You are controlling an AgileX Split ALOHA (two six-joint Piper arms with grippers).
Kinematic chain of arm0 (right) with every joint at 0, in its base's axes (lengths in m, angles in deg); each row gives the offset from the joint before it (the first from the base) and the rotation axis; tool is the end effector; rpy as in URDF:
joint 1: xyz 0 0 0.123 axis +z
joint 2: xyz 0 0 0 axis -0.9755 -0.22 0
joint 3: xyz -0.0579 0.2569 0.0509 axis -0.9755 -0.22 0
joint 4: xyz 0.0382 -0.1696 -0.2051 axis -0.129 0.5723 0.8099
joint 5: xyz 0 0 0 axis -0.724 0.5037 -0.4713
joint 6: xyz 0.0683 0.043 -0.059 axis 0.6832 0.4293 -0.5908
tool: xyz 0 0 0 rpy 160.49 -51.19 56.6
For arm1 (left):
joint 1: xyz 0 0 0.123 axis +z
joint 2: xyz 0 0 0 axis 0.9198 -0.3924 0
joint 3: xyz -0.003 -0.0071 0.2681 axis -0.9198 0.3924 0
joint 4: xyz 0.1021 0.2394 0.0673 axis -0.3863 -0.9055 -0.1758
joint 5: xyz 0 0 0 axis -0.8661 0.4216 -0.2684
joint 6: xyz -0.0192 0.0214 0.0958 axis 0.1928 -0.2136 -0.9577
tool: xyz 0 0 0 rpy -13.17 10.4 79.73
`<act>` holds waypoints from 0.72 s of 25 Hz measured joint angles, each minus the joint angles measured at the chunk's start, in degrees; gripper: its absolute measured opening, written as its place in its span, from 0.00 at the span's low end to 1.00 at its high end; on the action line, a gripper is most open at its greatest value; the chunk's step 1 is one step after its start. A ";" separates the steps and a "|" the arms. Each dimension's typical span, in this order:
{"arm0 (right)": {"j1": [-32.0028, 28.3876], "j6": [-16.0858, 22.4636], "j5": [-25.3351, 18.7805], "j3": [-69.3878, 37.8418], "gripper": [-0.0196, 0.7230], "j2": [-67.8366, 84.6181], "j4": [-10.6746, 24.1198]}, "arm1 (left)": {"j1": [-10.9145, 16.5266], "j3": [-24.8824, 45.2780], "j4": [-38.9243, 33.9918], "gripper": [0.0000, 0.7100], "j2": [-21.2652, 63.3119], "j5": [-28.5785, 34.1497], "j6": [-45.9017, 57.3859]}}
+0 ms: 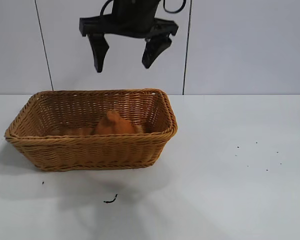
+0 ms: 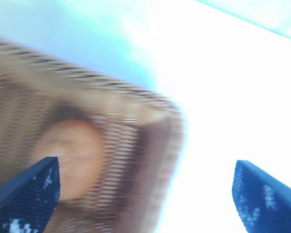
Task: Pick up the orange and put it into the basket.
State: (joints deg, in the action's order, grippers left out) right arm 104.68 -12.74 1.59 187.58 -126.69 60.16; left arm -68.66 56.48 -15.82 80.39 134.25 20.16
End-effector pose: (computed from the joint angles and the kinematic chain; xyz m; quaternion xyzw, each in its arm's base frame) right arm 0.4555 0.2236 0.2675 -0.1705 0.9554 0.0157 0.2406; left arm 0.0342 -0.0011 0.2818 -0.0049 0.8522 -0.0191 0.5228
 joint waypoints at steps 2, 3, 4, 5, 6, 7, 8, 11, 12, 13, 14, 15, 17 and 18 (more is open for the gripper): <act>-3.11 0.07 0.00 0.00 0.92 0.00 -0.27 | 0.00 0.00 0.00 0.94 0.00 0.00 0.00; -4.94 0.07 0.00 0.00 0.92 0.00 -0.57 | 0.00 0.00 0.00 0.94 0.00 0.00 0.00; -6.85 0.07 0.00 0.00 0.92 0.00 -0.86 | 0.00 0.00 0.00 0.94 0.00 0.00 0.00; -8.50 0.07 0.00 0.00 0.92 0.00 -1.41 | 0.00 0.00 0.00 0.94 0.00 0.00 0.00; -10.51 0.07 0.00 0.00 0.92 0.00 -1.96 | 0.00 0.00 0.00 0.94 0.00 0.00 0.00; -12.55 -0.12 0.00 0.00 0.92 0.00 -2.47 | 0.00 0.00 0.00 0.94 0.00 0.00 0.00; -14.55 -0.27 0.00 0.00 0.92 0.00 -2.77 | 0.00 0.00 0.00 0.94 0.00 0.00 0.00; -20.02 -0.65 0.00 0.00 0.92 0.00 -3.34 | 0.00 0.00 0.00 0.94 0.00 0.00 0.00; -21.53 -0.71 0.00 0.00 0.92 0.00 -3.52 | 0.00 0.00 0.00 0.94 0.00 0.00 0.00; -23.28 -0.76 0.00 0.00 0.92 0.00 -3.71 | 0.00 0.00 0.00 0.94 0.00 0.00 0.00; -24.91 -0.76 0.00 0.00 0.92 0.00 -4.19 | 0.00 0.00 0.00 0.94 0.00 0.00 0.00; -26.17 -0.76 -0.01 0.00 0.92 0.00 -4.77 | 0.00 0.00 0.00 0.94 0.00 0.00 0.00; -28.55 -0.76 -0.06 0.00 0.91 0.00 -6.34 | 0.00 0.00 0.00 0.94 0.00 0.00 0.00; -29.21 -0.76 -0.06 0.00 0.91 0.00 -6.71 | 0.00 0.00 0.00 0.94 0.00 0.00 0.00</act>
State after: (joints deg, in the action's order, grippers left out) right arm 75.47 -13.50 1.52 187.58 -126.69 53.45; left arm -68.66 56.48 -15.82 80.39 134.25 20.16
